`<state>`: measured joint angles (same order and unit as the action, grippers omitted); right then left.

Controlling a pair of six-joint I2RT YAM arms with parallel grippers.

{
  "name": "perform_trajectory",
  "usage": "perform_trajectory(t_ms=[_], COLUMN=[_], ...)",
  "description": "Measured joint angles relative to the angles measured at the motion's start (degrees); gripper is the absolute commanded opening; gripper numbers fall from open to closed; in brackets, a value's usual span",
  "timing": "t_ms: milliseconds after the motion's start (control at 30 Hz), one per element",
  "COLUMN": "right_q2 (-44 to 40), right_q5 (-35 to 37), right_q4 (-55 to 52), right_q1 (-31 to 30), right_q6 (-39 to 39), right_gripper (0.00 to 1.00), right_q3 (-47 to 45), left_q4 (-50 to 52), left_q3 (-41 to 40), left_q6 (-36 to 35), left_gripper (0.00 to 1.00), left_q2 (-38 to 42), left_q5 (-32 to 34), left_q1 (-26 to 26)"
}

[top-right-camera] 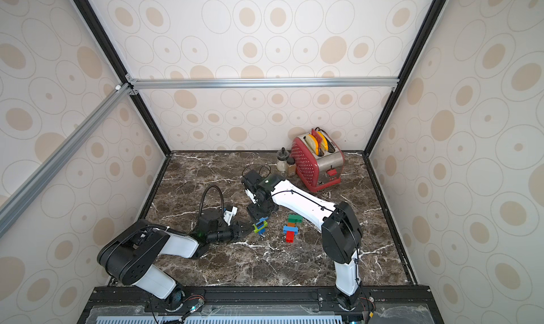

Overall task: Assemble the letter f with lego
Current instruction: Assemble the lego brick with the lego brick.

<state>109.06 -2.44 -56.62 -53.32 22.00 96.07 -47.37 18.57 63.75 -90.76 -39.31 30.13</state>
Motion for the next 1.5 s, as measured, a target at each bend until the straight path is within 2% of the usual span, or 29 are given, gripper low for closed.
perform_trajectory(t_ms=[1500], right_q2=[0.22], right_q5=[1.81], right_q4=[-0.55], right_q1=[0.07], right_q6=[-0.46], right_gripper=[0.53], right_q3=[0.20], left_q4=[-4.20], left_q3=[-0.35], left_q6=[1.16], left_gripper=[0.38], left_q2=[-2.86], left_q5=[-0.28], left_q1=[0.15])
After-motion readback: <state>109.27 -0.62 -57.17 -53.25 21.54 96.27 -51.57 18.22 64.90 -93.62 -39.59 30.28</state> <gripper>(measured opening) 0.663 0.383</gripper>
